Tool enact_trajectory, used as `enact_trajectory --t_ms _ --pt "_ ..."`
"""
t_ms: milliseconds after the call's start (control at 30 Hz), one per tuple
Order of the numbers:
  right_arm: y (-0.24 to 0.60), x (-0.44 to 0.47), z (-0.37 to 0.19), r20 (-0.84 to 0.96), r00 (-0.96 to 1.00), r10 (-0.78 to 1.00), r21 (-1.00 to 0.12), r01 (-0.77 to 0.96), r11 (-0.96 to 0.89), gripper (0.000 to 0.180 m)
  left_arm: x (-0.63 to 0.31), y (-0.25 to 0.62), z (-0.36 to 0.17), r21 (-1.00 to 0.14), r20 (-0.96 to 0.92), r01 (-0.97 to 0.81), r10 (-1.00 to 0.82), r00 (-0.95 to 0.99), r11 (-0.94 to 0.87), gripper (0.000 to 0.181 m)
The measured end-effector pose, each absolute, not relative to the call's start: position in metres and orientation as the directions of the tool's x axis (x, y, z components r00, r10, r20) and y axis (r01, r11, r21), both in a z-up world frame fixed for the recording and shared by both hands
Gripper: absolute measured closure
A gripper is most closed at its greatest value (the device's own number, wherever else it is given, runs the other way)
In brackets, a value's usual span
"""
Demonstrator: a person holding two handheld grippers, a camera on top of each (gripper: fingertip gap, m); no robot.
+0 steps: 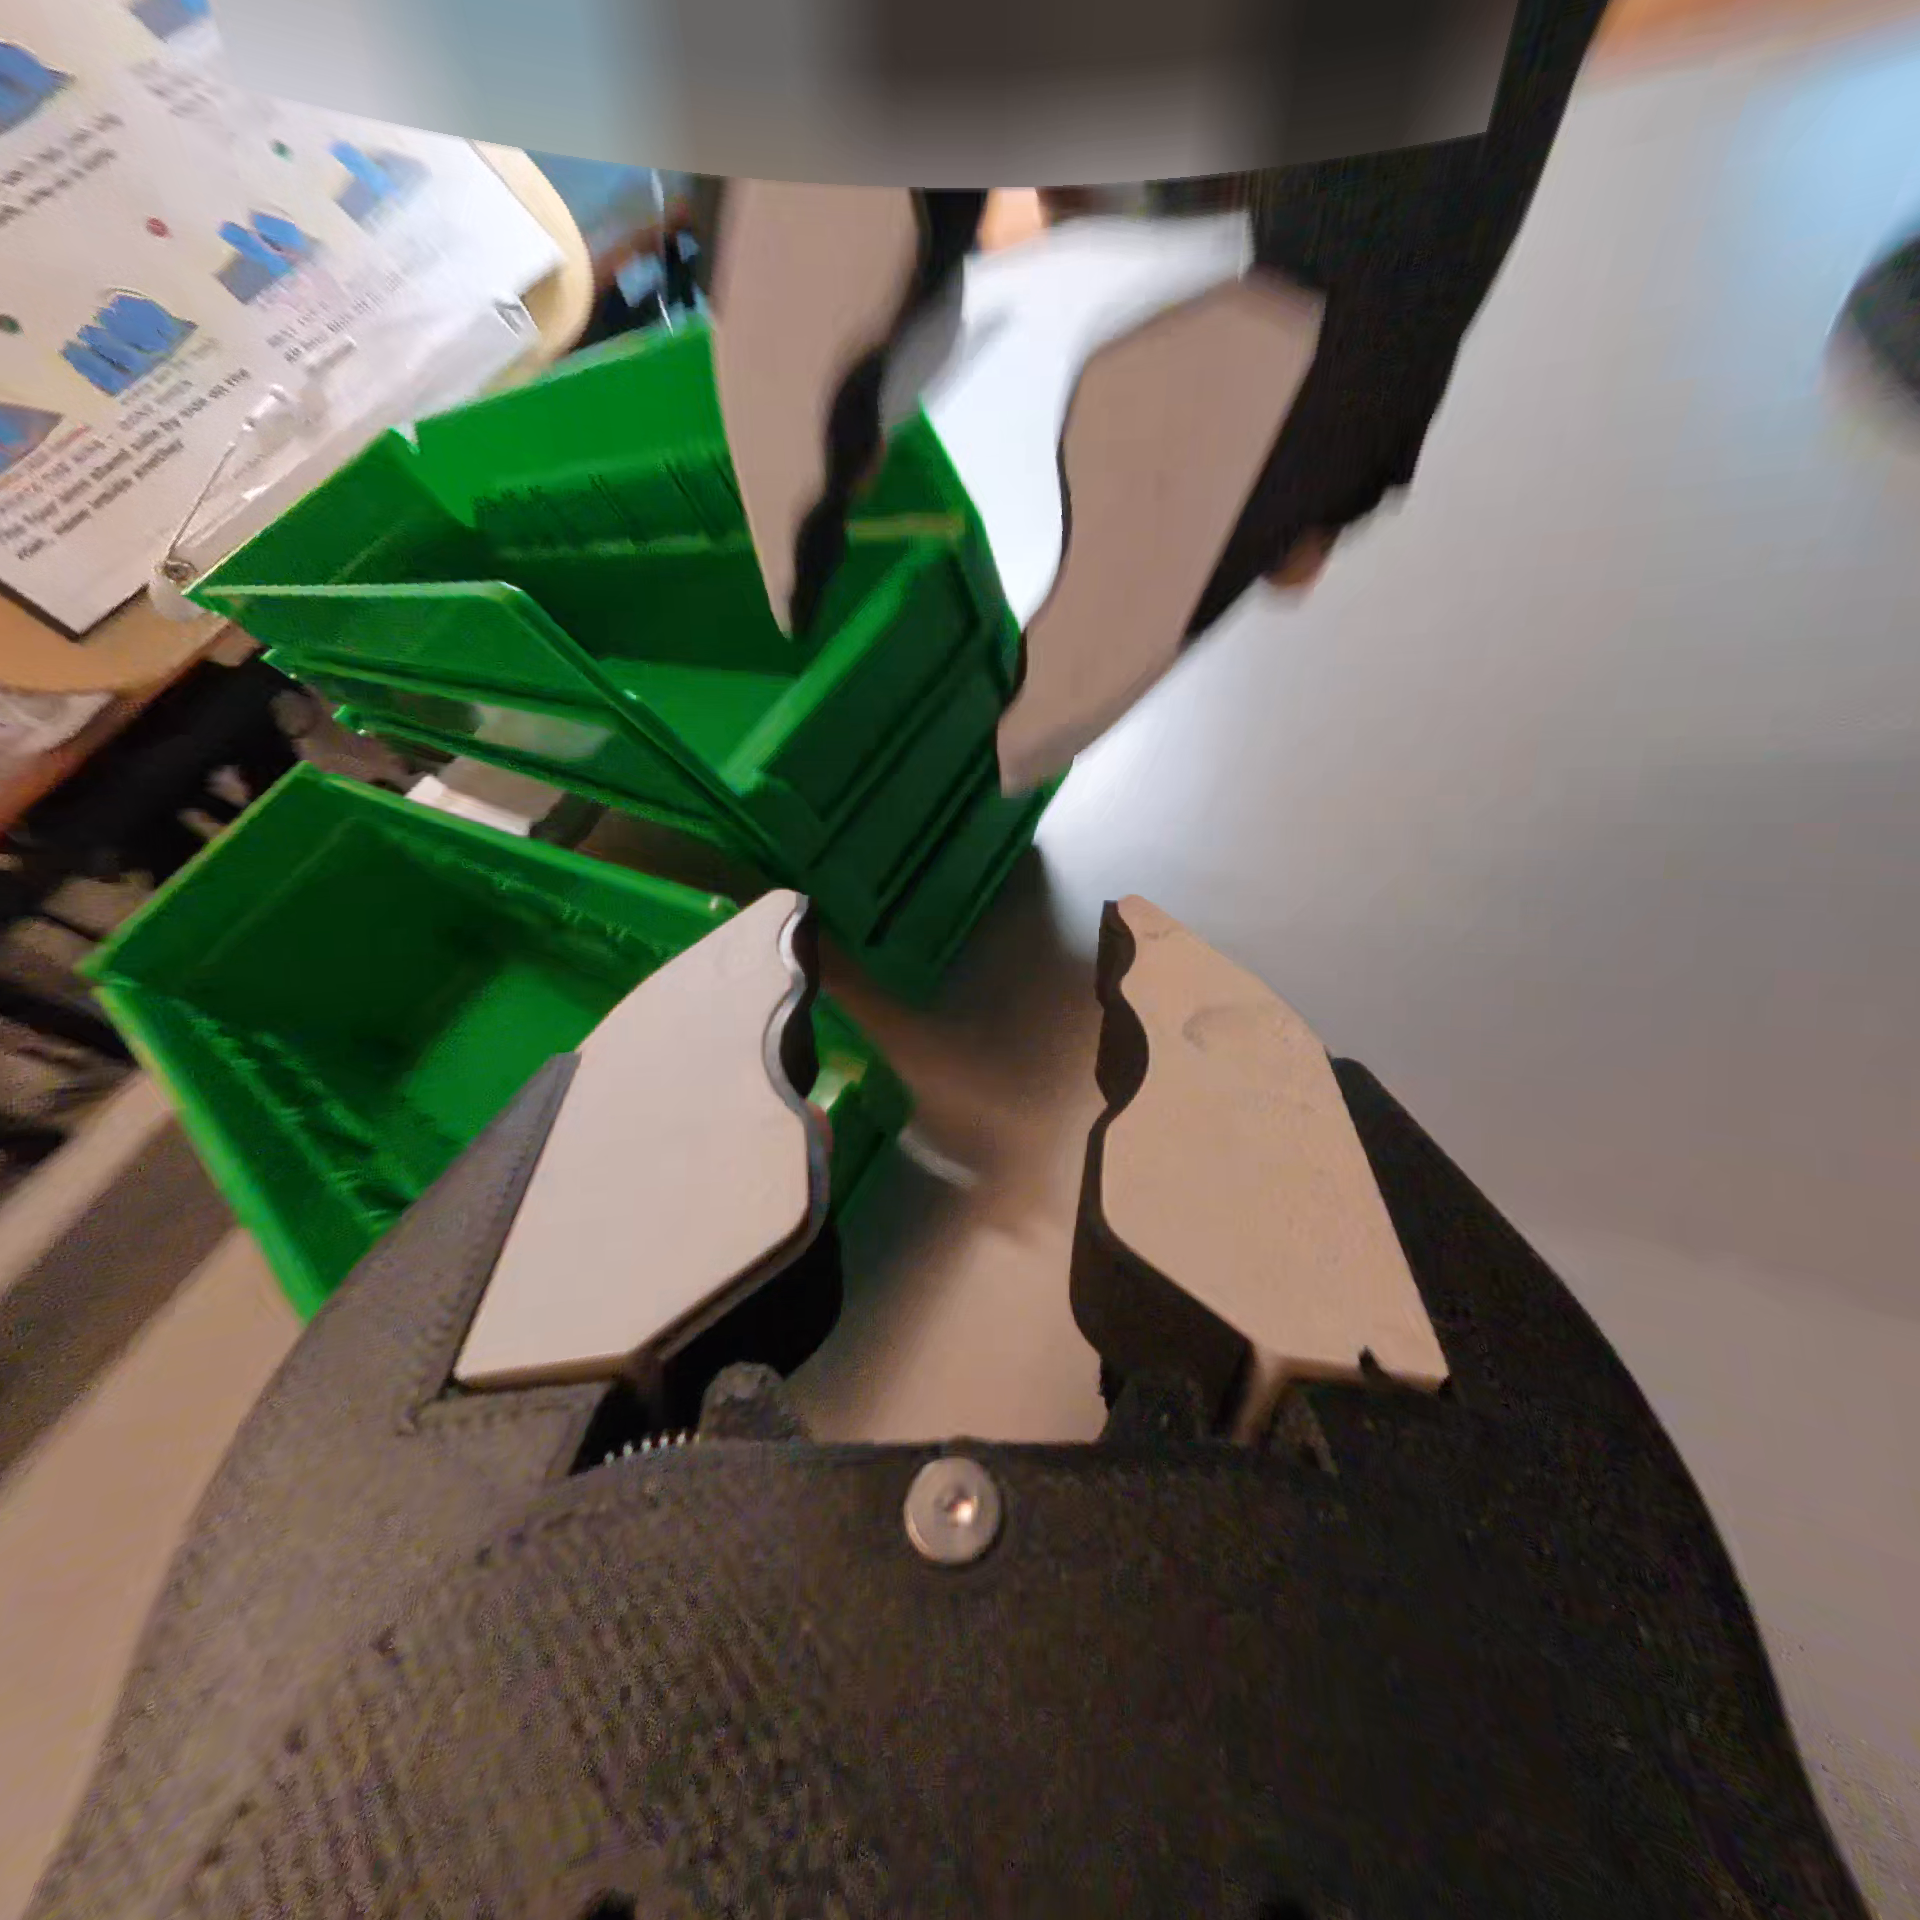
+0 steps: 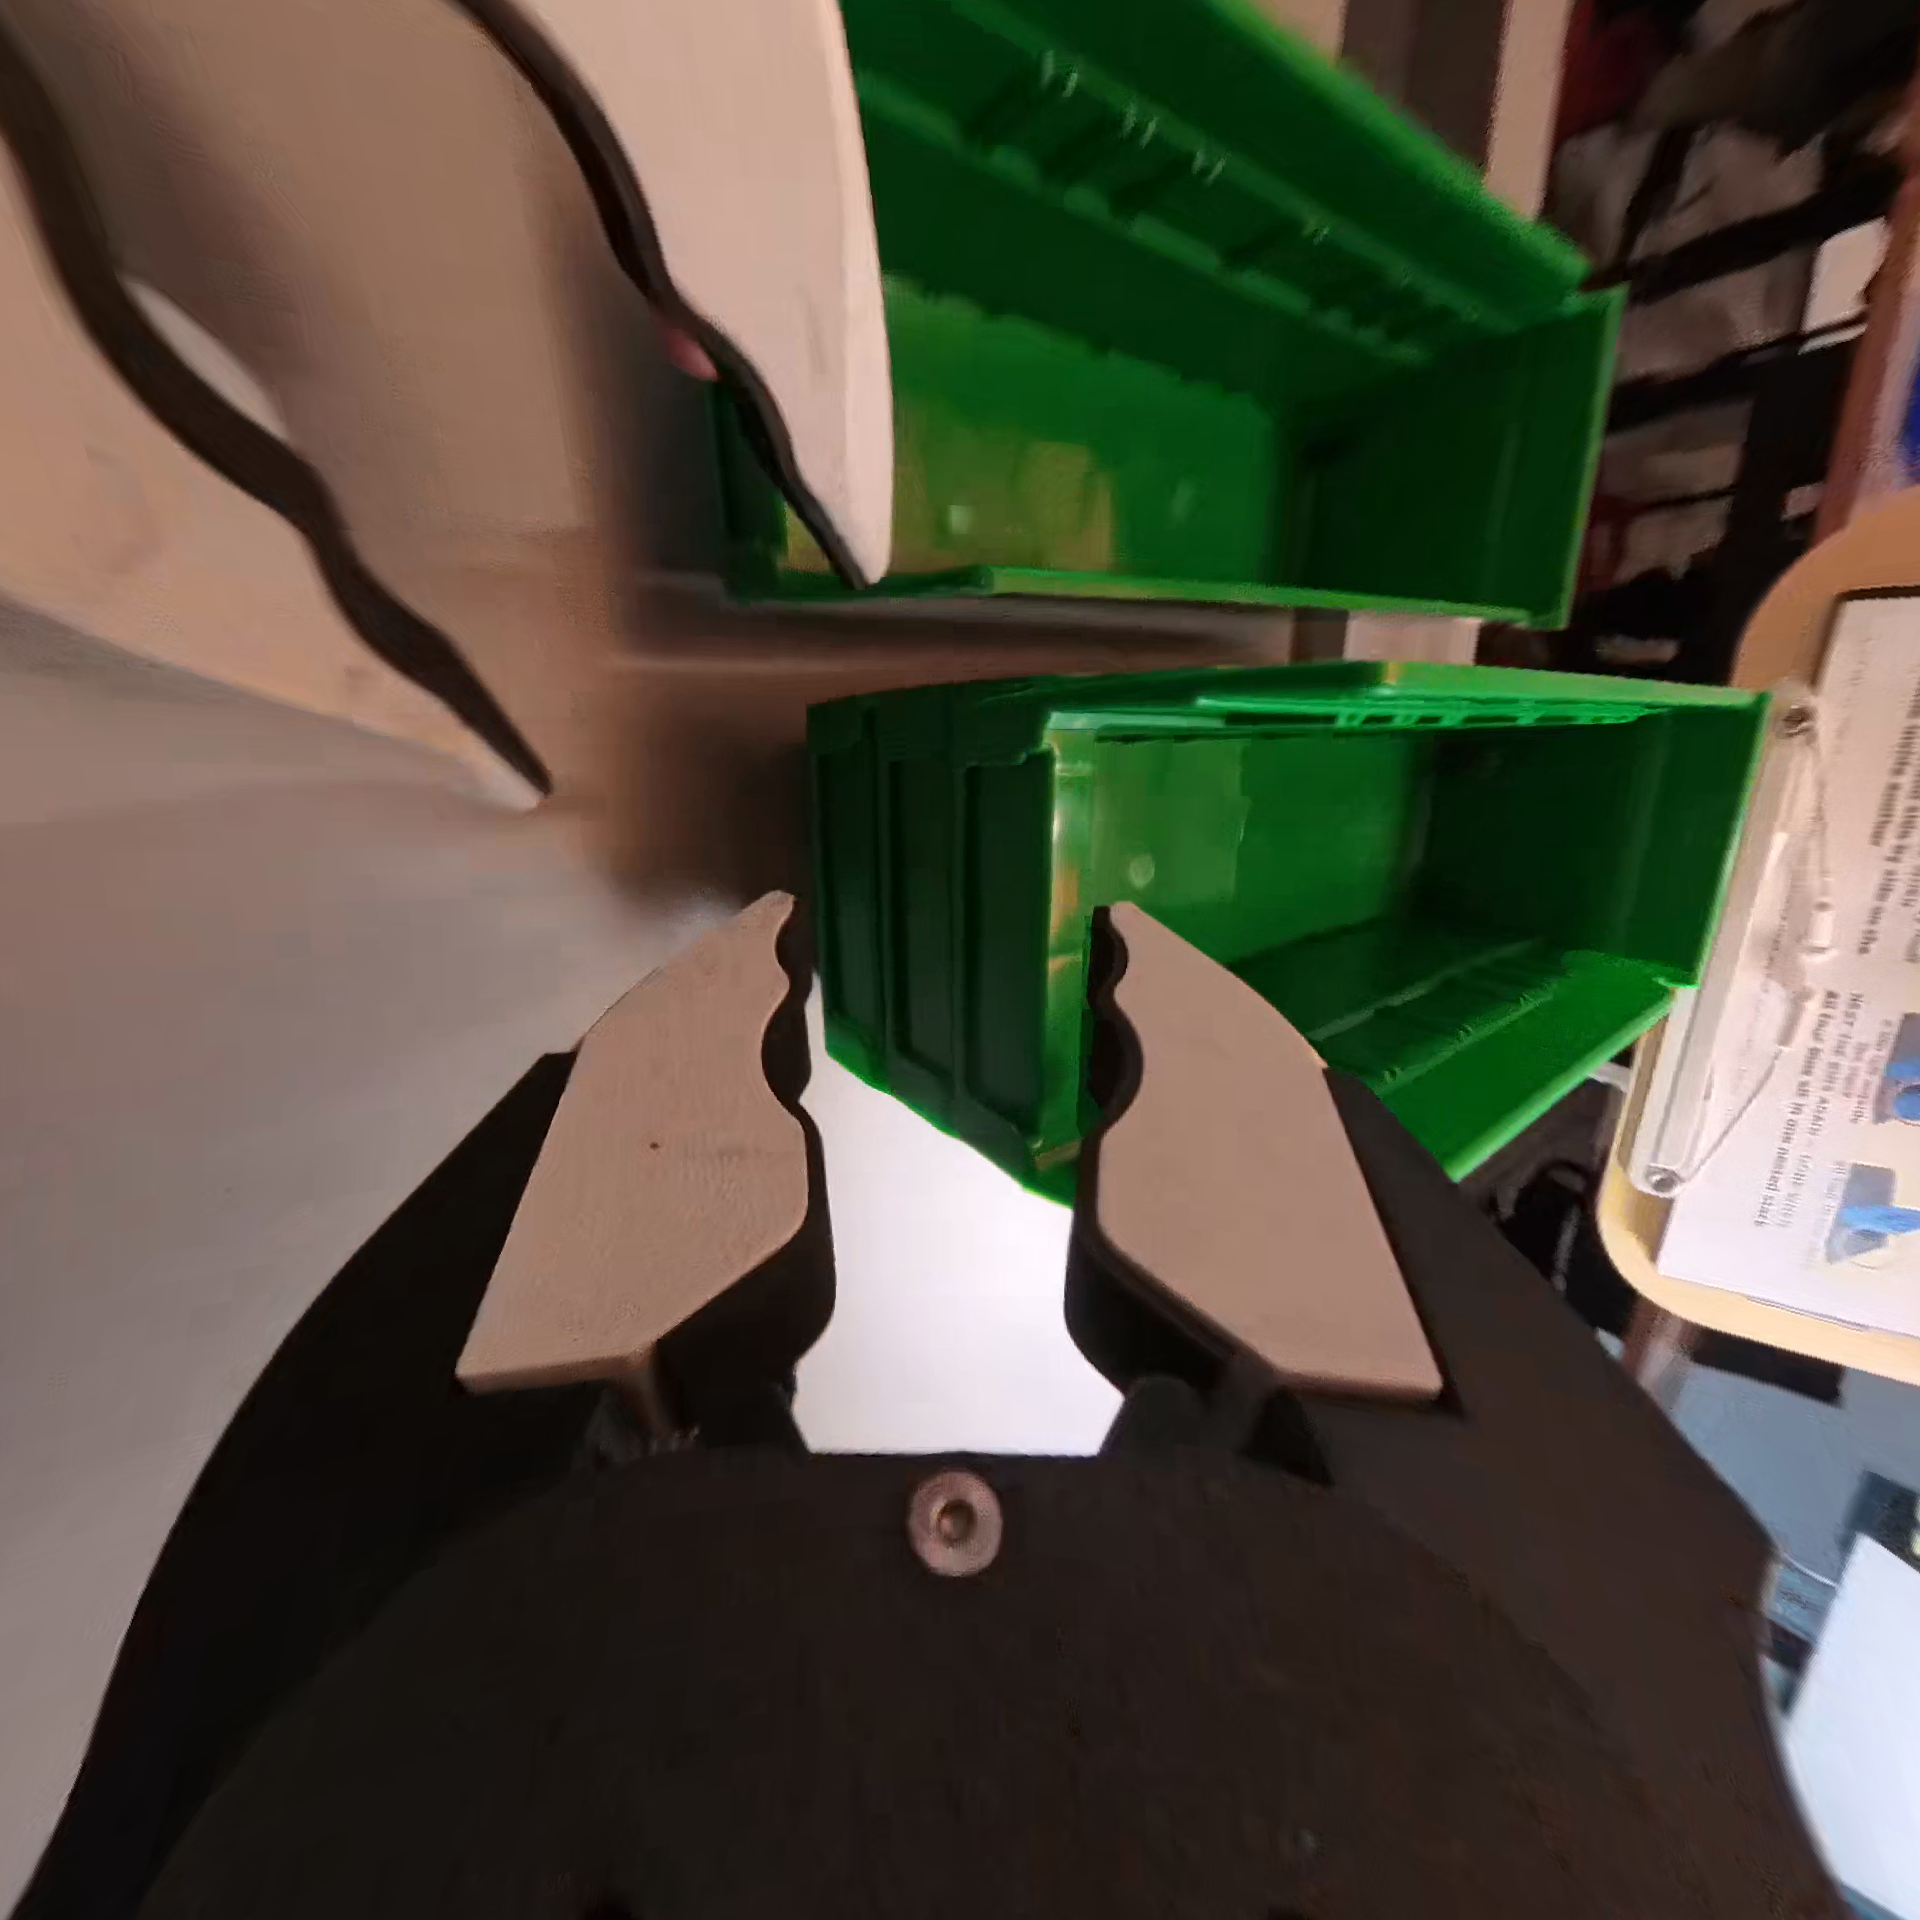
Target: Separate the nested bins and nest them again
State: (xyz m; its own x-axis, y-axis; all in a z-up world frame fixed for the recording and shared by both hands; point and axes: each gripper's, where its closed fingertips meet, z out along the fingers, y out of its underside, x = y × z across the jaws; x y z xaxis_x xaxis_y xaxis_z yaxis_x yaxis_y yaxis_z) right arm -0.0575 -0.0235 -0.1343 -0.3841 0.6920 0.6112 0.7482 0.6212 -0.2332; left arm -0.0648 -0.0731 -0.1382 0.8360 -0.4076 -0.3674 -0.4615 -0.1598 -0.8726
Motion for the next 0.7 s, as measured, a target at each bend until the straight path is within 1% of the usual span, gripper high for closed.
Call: enact_trajectory --t_ms 33,67,100,200,267,367,700 --pt "-0.019 -0.059 -0.14 0.603 -0.403 0.689 -0.185 0.769 0.612 0.128 -0.064 -0.073 -0.131 -0.922 -0.285 -0.363 -0.4 0.871 -0.135 0.129" --pt "-0.014 -0.062 -0.145 0.605 -0.405 0.685 -0.155 0.784 0.601 0.127 -0.066 -0.072 -0.128 -0.952 -0.215 -0.282 -0.388 0.896 -0.123 0.129" --pt "-0.01 -0.064 -0.148 0.604 -0.41 0.683 -0.136 0.792 0.595 0.131 -0.072 -0.07 -0.128 -0.968 -0.159 -0.219 -0.375 0.913 -0.123 0.129" --pt "-0.002 -0.068 -0.154 0.578 -0.406 0.708 -0.119 0.816 0.565 0.137 -0.091 -0.066 -0.138 -0.98 -0.074 -0.129 -0.323 0.944 -0.154 0.128" --pt "0.002 -0.069 -0.153 0.582 -0.402 0.707 -0.105 0.825 0.555 0.148 -0.095 -0.067 -0.141 -0.981 -0.031 -0.091 -0.32 0.947 -0.174 0.126" --pt "0.003 -0.069 -0.153 0.559 -0.405 0.724 -0.097 0.835 0.542 0.152 -0.093 -0.068 -0.137 -0.983 -0.035 -0.09 -0.318 0.947 -0.162 0.127" --pt "0.004 -0.072 -0.155 0.557 -0.408 0.723 -0.086 0.838 0.539 0.153 -0.091 -0.069 -0.142 -0.976 -0.076 -0.134 -0.31 0.948 -0.169 0.129"
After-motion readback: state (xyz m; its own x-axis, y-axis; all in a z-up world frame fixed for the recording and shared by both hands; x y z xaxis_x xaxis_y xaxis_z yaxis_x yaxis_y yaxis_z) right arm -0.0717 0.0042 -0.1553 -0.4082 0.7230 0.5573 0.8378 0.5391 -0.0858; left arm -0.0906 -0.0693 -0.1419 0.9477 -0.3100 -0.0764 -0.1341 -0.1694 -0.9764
